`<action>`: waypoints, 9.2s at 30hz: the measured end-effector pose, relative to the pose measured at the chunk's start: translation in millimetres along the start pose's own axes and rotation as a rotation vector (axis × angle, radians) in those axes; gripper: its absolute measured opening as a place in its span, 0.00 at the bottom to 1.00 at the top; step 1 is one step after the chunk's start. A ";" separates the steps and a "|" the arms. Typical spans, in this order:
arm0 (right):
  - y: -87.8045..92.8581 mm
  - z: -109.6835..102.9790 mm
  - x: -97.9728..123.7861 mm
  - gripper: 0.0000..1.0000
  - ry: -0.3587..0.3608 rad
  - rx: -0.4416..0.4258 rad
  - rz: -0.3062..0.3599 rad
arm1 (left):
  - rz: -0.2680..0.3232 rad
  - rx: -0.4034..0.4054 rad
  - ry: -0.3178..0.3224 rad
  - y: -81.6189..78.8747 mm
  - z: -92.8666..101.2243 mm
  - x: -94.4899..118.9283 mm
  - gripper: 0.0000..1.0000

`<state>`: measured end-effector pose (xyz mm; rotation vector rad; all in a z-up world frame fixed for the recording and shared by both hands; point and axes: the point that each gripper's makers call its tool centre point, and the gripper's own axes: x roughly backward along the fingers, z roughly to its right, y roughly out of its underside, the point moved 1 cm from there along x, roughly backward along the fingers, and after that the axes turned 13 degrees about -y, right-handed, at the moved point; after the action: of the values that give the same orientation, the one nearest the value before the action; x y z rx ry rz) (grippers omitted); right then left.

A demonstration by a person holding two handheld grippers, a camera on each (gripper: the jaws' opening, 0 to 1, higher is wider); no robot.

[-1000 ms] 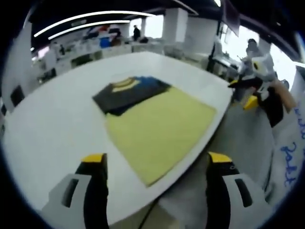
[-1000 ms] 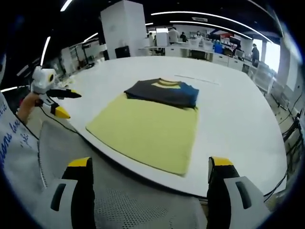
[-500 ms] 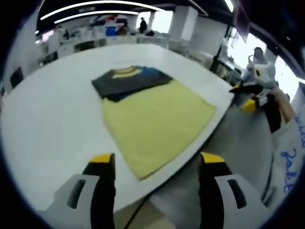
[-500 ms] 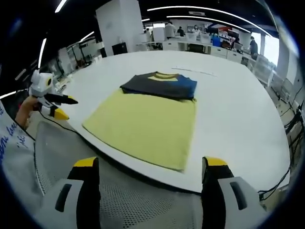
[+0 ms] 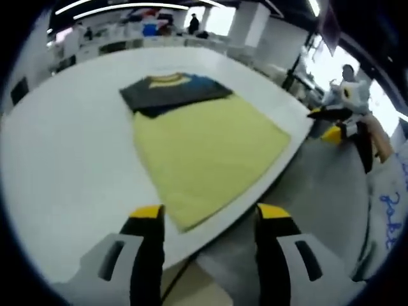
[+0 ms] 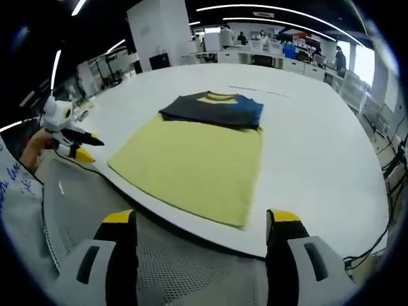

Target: Fold the garment on the visible template until the final outline fits inside the template.

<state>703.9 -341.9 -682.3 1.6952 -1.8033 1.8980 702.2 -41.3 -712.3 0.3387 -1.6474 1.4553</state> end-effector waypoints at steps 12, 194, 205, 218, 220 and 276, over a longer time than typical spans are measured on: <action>1.0 -1.3 -1.9 0.80 -0.016 0.025 -0.003 | -0.022 0.018 -0.049 8.2 -13.3 -14.4 0.38; 43.6 73.6 -55.1 0.03 0.072 -0.031 -0.251 | -0.164 -0.033 -0.134 30.3 -23.1 -41.0 0.00; 36.1 69.7 -47.4 0.03 0.079 -0.016 -0.233 | -0.138 -0.024 -0.128 21.3 -19.8 -32.7 0.00; 29.1 61.9 -37.1 0.03 0.078 0.002 -0.214 | -0.094 -0.017 -0.109 7.1 -17.8 -15.4 0.00; 27.3 59.3 -34.4 0.03 0.080 0.013 -0.210 | -0.091 -0.021 -0.102 5.3 -16.7 -13.2 0.00; -43.6 29.9 43.9 0.03 0.235 0.124 0.052 | 0.146 -0.148 -0.138 -68.0 -7.3 64.2 0.00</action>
<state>733.4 -375.9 -630.2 1.3965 -1.6902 2.1667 716.4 -31.7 -620.0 0.2445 -1.9135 1.4331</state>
